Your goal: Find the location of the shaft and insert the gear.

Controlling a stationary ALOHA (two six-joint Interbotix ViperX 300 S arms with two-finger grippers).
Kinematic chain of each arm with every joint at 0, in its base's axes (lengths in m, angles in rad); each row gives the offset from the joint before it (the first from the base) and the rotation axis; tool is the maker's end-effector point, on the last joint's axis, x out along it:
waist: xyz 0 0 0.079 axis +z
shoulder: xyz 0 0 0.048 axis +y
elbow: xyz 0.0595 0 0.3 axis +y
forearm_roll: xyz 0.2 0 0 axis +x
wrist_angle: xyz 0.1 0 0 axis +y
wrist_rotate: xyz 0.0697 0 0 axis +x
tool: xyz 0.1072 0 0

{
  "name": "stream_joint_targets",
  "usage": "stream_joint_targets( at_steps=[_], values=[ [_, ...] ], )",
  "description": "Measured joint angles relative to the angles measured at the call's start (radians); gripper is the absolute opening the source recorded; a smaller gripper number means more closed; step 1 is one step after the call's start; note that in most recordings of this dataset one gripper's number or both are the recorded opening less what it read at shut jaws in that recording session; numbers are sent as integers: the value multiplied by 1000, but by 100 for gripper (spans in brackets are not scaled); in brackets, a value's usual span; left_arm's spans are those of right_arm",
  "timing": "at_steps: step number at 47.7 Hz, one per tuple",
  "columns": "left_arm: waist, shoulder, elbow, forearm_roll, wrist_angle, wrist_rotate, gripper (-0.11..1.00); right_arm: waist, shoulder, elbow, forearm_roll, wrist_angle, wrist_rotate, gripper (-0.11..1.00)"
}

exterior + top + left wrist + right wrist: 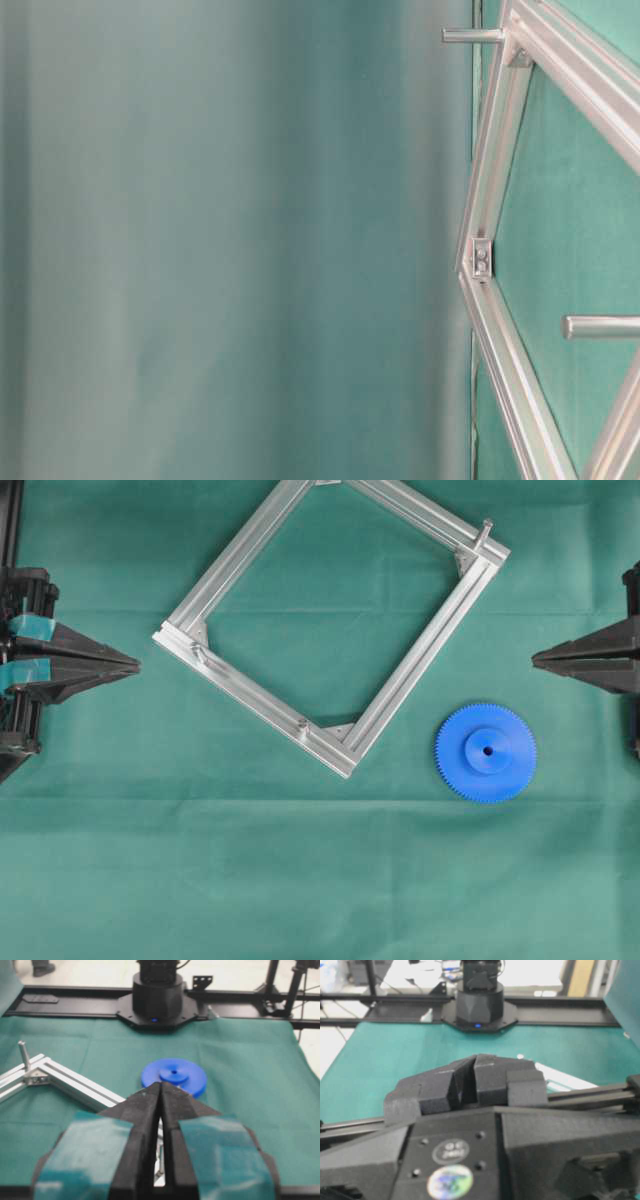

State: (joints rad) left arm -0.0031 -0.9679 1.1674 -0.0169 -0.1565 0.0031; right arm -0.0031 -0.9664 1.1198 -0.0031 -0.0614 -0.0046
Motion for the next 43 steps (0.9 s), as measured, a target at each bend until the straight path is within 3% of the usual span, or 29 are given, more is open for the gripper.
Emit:
stream_joint_targets(
  at_steps=[4,6,17,20,43],
  values=[
    [0,0,0,2,3,0,2,0,0,0,-2,17,-2,5],
    [2,0,-2,2,3,0,2,0,0,0,-2,26,0,12],
    [0,0,0,0,6,-2,2,0,0,-3,-2,84,3,78],
    [0,0,0,0,8,0,2,0,0,-6,-2,101,3,89],
    [0,0,-2,0,23,-2,2,0,8,-25,0,189,14,89]
  ],
)
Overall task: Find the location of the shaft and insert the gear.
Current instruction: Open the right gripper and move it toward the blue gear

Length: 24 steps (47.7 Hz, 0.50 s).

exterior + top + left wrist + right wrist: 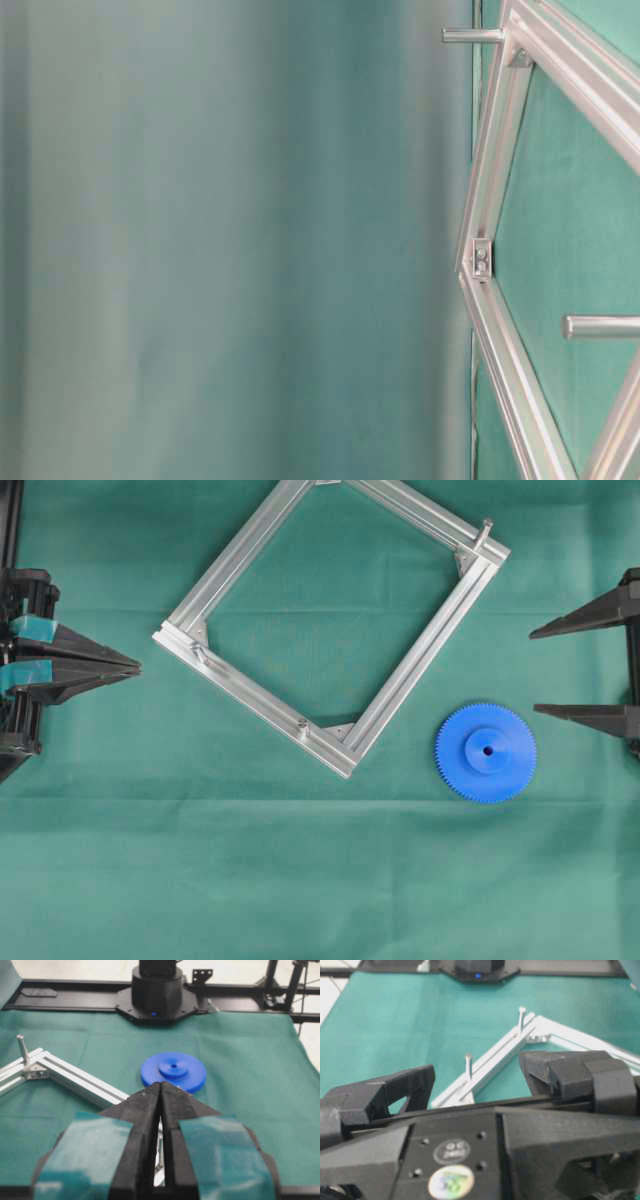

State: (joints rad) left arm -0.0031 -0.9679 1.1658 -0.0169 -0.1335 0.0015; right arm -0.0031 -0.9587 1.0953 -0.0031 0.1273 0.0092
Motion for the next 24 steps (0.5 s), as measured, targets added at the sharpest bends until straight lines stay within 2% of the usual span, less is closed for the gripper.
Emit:
stream_joint_targets(
  at_steps=[24],
  values=[
    [0,0,0,0,2,2,2,2,117,-84,3,345,164,89]
  ],
)
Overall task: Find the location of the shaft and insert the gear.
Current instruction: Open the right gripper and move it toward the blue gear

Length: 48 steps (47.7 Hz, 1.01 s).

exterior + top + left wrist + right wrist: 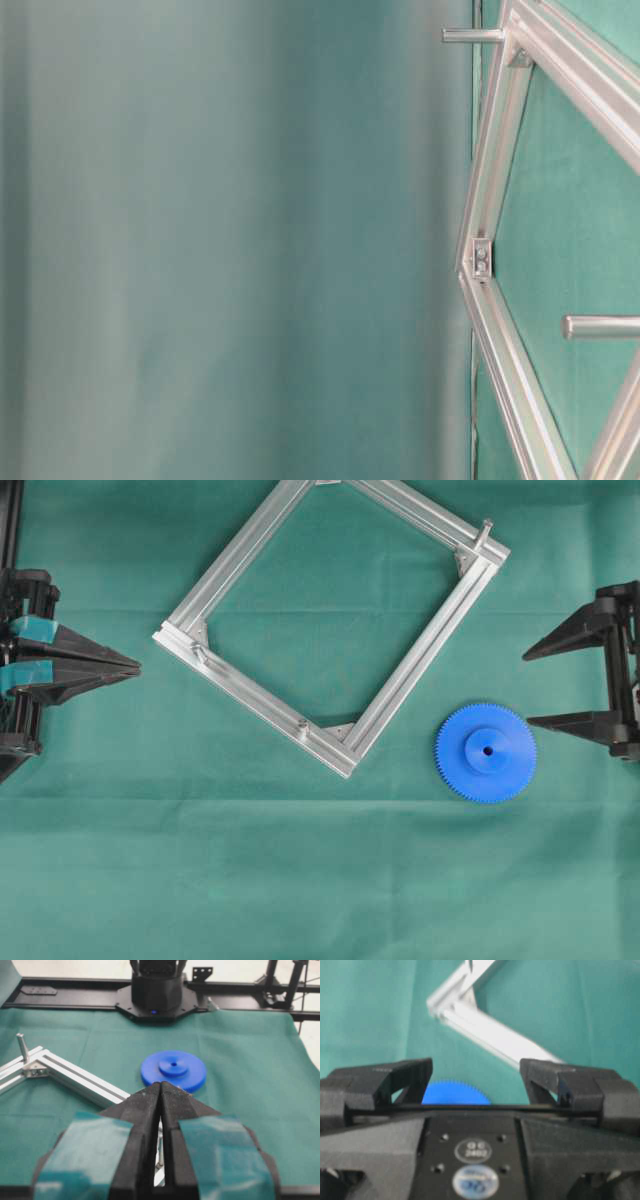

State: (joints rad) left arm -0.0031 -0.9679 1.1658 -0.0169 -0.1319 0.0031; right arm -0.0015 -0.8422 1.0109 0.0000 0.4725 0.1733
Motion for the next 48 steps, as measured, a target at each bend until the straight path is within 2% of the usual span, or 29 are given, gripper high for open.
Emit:
stream_joint_targets(
  at_steps=[6,13,40,48],
  values=[
    [-2,-2,0,2,0,0,2,12,29,-29,0,71,31,89],
    [0,0,2,0,0,0,2,38,61,-61,2,112,35,89],
    [-2,0,0,2,8,0,2,66,327,-100,2,144,74,89],
    [0,0,0,0,14,0,2,72,390,-100,0,141,118,89]
  ],
)
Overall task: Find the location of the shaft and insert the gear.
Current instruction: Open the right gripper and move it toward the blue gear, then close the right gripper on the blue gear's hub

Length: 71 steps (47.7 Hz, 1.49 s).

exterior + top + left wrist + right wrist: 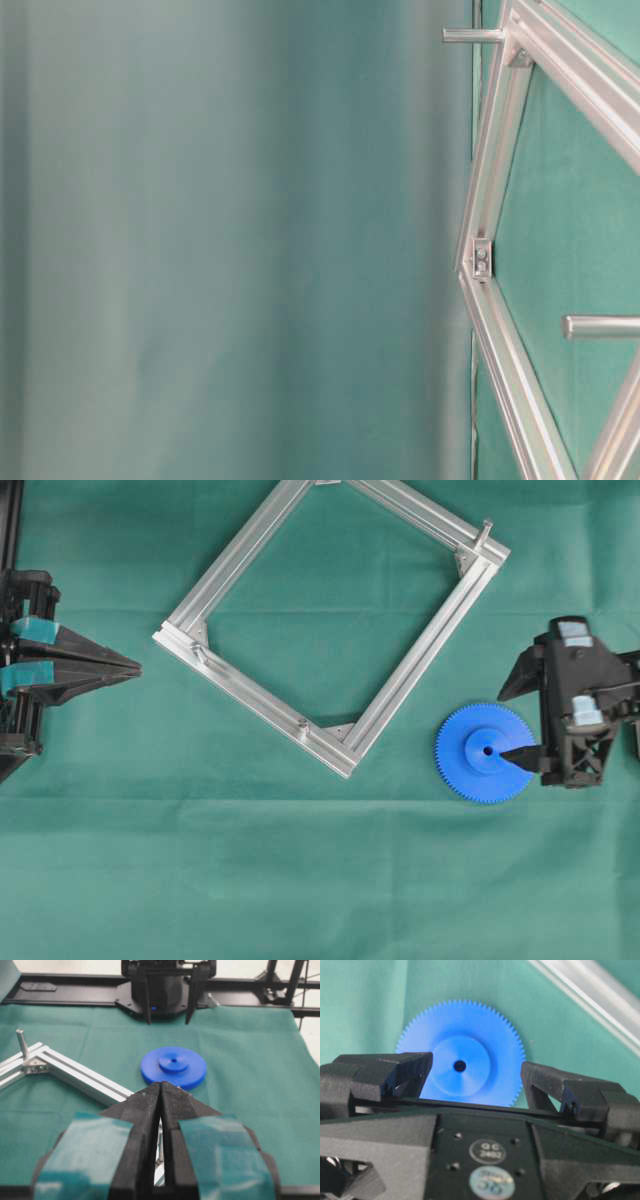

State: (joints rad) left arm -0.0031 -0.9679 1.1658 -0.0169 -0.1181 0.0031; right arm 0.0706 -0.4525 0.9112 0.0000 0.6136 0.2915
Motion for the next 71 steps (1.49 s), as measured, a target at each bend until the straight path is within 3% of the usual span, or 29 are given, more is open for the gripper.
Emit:
stream_joint_targets(
  at_steps=[25,71],
  values=[
    [-2,0,0,0,5,0,2,18,130,51,-5,-112,72,89],
    [0,2,0,0,12,0,2,57,275,51,-5,-204,77,89]
  ],
)
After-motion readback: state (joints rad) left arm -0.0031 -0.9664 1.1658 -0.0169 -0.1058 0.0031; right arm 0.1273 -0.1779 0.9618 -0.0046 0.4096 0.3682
